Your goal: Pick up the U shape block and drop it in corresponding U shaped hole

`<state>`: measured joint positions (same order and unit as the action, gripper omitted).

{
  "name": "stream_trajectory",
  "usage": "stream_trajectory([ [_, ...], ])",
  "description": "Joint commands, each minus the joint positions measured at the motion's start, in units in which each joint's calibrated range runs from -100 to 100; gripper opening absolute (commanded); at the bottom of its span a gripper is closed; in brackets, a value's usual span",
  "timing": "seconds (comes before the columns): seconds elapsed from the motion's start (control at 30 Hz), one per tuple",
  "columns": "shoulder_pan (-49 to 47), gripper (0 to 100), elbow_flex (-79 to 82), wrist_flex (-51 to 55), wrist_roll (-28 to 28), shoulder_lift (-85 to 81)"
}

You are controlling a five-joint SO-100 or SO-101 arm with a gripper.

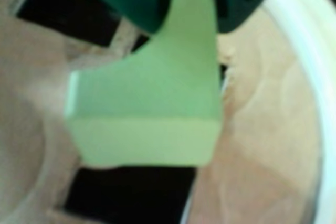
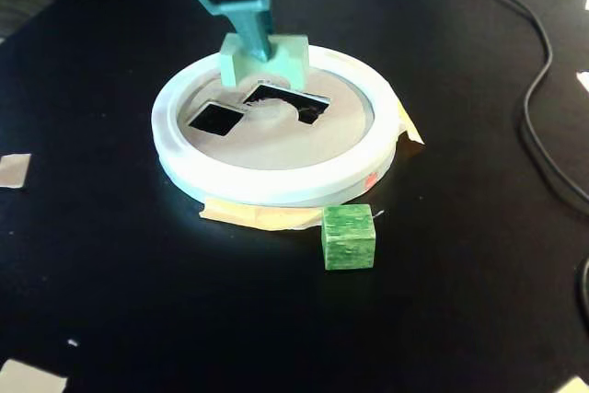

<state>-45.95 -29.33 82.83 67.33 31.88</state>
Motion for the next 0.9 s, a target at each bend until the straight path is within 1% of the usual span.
stream_trajectory([
  [0.0,0.39,7,-9.74,0.51,0.54,1.75],
  [0.13,0.76,7,-11.38,0.51,0.63,4.17],
  [0.3,0.76,6,-11.47,0.51,3.71,6.41],
  [0.43,1.01,6,-11.47,0.51,3.96,6.68],
  [0.67,4.51,6,-11.47,0.51,3.96,6.95],
  [0.87,4.51,6,-11.47,0.41,4.0,8.65],
])
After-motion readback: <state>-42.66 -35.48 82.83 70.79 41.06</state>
